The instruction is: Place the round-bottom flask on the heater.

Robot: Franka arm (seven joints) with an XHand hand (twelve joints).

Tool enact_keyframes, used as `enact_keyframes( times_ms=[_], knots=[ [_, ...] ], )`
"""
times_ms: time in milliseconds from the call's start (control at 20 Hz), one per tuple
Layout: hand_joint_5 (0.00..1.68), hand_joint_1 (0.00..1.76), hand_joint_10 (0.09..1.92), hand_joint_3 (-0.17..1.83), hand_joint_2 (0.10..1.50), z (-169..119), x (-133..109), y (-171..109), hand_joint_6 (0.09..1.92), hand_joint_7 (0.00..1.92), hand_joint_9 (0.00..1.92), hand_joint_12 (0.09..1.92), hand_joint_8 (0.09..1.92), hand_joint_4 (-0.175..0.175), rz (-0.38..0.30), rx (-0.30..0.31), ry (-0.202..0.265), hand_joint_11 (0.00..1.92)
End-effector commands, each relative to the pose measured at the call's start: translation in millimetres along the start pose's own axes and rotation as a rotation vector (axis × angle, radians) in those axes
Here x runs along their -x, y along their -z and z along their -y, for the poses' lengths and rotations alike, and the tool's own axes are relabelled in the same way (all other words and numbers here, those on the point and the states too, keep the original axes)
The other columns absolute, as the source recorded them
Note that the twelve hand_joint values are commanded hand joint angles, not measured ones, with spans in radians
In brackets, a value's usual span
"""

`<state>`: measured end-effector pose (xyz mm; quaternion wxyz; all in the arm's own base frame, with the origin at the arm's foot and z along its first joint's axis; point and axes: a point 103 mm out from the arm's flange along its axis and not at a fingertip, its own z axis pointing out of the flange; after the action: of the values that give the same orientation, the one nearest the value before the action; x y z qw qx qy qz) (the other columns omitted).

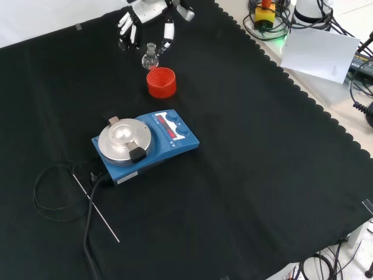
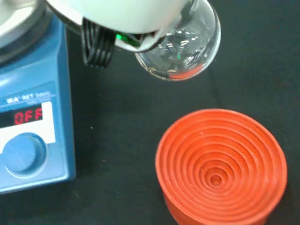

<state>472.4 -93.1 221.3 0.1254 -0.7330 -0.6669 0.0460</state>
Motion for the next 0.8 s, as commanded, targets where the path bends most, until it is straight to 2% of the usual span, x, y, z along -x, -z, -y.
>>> enact_keyframes(
  times_ms=[50, 450, 800],
  knots=[
    [1.1, 1.12, 0.63, 0.95, 0.61, -7.1, -29.0, 23.6, 1.13, 0.39, 0.6, 1.36, 0.72, 0.011, 0.028, 0.013, 0.024, 0.33],
    [1.1, 1.12, 0.63, 0.95, 0.61, -37.2, -60.2, 44.6, 1.13, 0.39, 0.6, 1.36, 0.72, 0.017, 0.047, 0.014, 0.063, 0.33],
    [1.1, 1.12, 0.63, 0.95, 0.61, -74.7, -98.8, 54.1, 1.13, 0.39, 0.6, 1.36, 0.72, 0.02, 0.066, -0.005, 0.13, 0.33]
  ],
)
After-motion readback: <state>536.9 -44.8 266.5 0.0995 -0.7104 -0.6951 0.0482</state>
